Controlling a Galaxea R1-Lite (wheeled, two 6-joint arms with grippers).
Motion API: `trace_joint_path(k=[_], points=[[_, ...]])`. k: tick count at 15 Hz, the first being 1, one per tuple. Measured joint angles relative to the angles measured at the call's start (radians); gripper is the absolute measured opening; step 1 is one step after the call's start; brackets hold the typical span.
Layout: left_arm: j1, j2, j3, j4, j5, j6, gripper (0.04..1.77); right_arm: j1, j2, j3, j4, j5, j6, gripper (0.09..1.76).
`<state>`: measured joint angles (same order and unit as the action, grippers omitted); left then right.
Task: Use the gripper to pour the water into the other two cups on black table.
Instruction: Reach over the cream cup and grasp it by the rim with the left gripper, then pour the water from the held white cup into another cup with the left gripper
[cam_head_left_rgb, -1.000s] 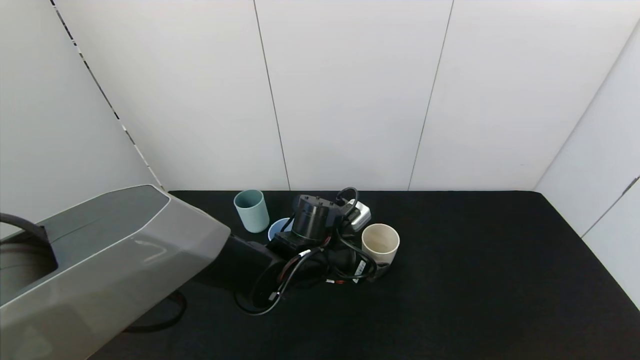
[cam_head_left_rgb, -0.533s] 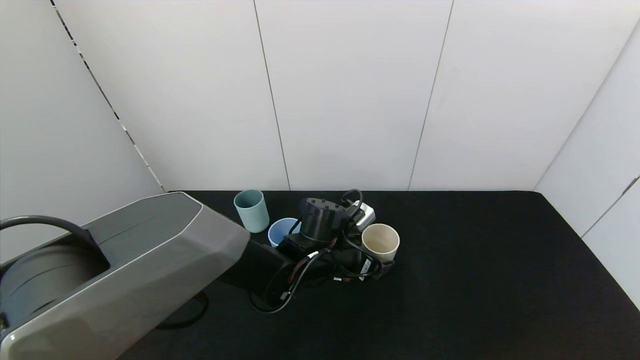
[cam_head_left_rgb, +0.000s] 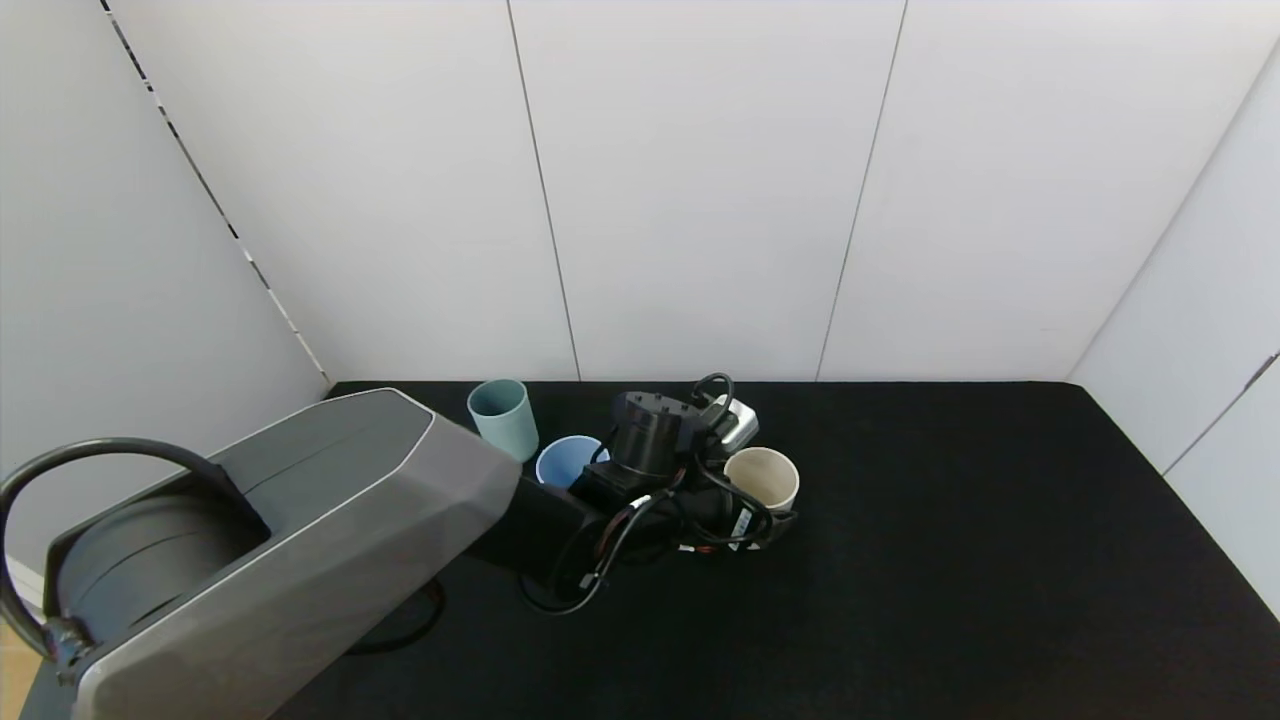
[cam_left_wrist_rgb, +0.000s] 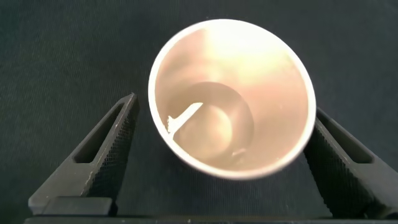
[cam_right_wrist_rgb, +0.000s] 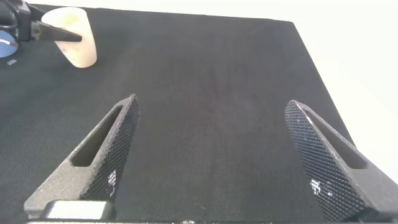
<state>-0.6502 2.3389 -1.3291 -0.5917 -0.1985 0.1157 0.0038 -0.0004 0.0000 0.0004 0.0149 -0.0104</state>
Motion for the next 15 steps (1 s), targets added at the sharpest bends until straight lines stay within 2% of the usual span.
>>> trace_joint_path(k=[10, 12, 13, 15], points=[[0.0, 0.035, -0.049, 0.004, -0.014, 0.002, 1.72, 0.0, 0.0, 0.0, 0.0, 0.0, 0.0, 1.71], [0.0, 0.037, -0.05, 0.002, -0.014, 0.001, 1.39, 0.0, 0.0, 0.0, 0.0, 0.0, 0.0, 1.71], [0.0, 0.038, -0.05, 0.0, -0.014, 0.001, 1.31, 0.0, 0.0, 0.0, 0.0, 0.0, 0.0, 1.71], [0.0, 0.039, -0.05, -0.001, -0.014, 0.001, 1.28, 0.0, 0.0, 0.0, 0.0, 0.0, 0.0, 1.71]])
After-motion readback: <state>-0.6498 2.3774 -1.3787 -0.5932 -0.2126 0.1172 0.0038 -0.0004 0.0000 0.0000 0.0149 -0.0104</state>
